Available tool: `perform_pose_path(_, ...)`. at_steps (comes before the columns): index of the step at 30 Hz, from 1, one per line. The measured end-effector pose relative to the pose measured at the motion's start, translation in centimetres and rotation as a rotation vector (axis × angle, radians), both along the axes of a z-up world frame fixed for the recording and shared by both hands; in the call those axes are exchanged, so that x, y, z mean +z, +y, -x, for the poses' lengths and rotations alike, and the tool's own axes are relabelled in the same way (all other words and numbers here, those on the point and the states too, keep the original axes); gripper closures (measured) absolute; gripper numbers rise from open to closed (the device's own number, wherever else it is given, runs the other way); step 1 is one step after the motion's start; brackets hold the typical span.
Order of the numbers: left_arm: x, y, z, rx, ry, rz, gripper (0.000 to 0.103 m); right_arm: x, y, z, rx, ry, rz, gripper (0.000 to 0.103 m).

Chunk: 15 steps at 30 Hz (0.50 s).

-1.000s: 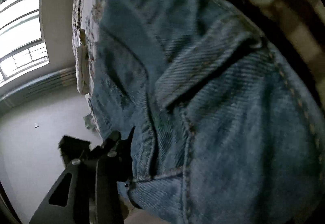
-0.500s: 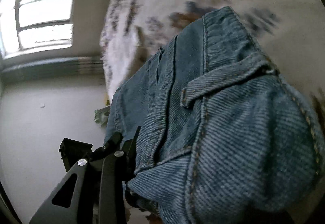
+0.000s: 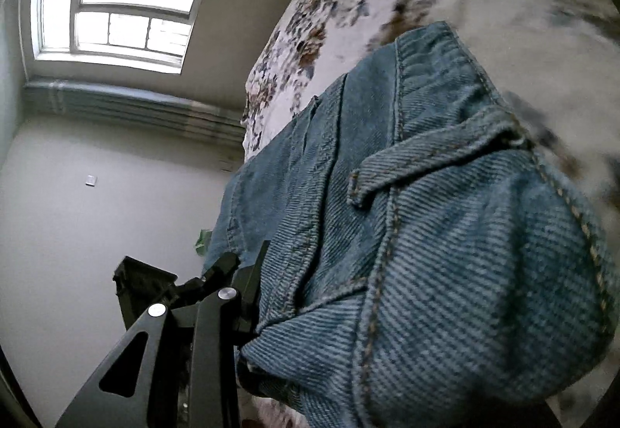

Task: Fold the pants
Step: 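Press the folded jeans flat and release with both tools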

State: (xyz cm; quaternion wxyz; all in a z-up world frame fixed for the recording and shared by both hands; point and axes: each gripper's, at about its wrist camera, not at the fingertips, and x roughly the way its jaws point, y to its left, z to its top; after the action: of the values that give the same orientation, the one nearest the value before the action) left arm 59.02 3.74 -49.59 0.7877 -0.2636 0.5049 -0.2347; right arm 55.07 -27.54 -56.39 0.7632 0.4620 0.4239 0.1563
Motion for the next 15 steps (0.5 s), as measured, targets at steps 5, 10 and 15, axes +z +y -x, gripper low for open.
perform_pose_path(5, -9.3, 3.5, -4.3, 0.028, 0.156, -0.135, 0.053, -10.4, 1.7, -6.3, 0.011, 0.257, 0.046, 0.047)
perform_pose_path(10, -8.1, 2.9, -1.5, -0.022, 0.072, -0.240, 0.032, -10.1, 0.8, -3.7, -0.028, 0.264, 0.068, 0.034)
perform_pose_path(15, -7.7, 2.2, -0.1, -0.006, 0.075, -0.385, 0.016, -7.0, 1.7, -2.5, -0.049, 0.345, 0.428, 0.014)
